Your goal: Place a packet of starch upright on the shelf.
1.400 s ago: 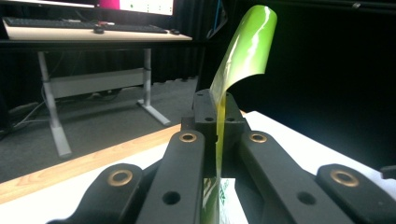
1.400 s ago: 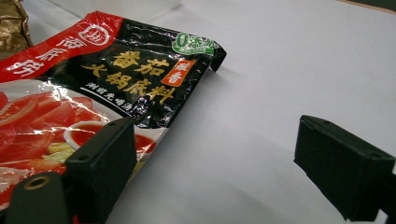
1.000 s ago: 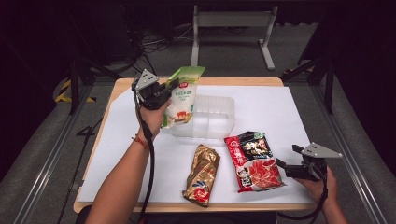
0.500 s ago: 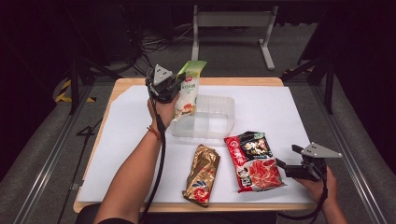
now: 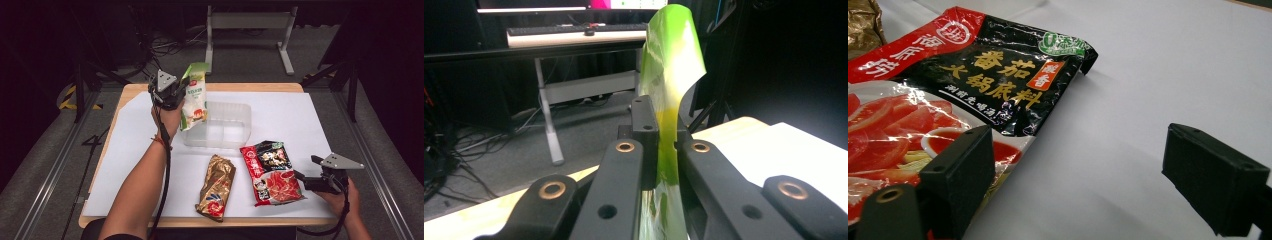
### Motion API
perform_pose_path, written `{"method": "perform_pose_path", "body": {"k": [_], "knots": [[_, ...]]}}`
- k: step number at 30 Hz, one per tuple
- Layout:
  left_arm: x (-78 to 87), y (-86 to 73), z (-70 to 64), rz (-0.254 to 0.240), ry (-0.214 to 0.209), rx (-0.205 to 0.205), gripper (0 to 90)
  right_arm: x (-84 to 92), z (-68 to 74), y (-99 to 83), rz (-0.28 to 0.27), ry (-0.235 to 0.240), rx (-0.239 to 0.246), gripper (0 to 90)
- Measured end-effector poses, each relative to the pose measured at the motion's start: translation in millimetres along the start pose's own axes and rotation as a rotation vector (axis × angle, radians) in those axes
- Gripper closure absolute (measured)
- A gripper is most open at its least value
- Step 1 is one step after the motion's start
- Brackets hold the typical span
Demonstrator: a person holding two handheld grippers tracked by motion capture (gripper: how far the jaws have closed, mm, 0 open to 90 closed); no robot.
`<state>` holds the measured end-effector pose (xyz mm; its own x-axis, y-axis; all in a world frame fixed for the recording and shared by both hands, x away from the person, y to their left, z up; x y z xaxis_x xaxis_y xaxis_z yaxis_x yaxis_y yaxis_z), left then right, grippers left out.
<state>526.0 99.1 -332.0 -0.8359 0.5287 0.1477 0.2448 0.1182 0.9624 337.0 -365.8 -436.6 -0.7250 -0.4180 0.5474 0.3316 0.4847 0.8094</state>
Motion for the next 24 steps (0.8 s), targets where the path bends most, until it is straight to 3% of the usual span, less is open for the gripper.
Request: {"method": "perform_pose_path", "body": {"k": [5,9,10,16,21,24], "knots": [[-4.0,-14.0,-7.9,-0.015,-0.038,-0.026,89.9,0.5,0.2,-0.1,-0.003,0.0,0.003,14.1],[-7.2,-26.2,-10.2,0.0,-0.072,-0.009,89.2,0.0,0.2,-0.1,0.001,0.001,0.005,14.1],[-6.8,-29.0,-10.0,0.003,-0.07,-0.021,88.9,-0.1,0.4,-0.1,0.0,0.001,0.011,14.1],[1.4,-37.1,-3.5,0.02,-0.167,-0.02,83.3,0.1,0.1,-0.2,0.0,0.002,0.006,14.1],[12.8,-38.2,-1.4,0.054,-0.197,-0.085,75.4,-0.2,1.3,0.3,0.003,0.0,0.012,14.1],[19.1,-41.1,-0.4,0.086,-0.209,-0.13,75.0,-0.2,1.3,0.2,0.003,0.001,0.01,14.1]]}}
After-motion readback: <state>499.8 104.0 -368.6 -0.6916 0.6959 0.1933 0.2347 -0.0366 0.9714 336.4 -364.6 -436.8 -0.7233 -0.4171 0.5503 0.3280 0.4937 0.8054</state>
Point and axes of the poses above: each handheld gripper's, and its own axes: x roughly backward along the jaws, y roughly out of its top, z roughly to its left, the point moved 1 cm from there along -x, roughly forward along the jaws, and after that the axes turned 10 degrees about x, right-handed, at the moved point
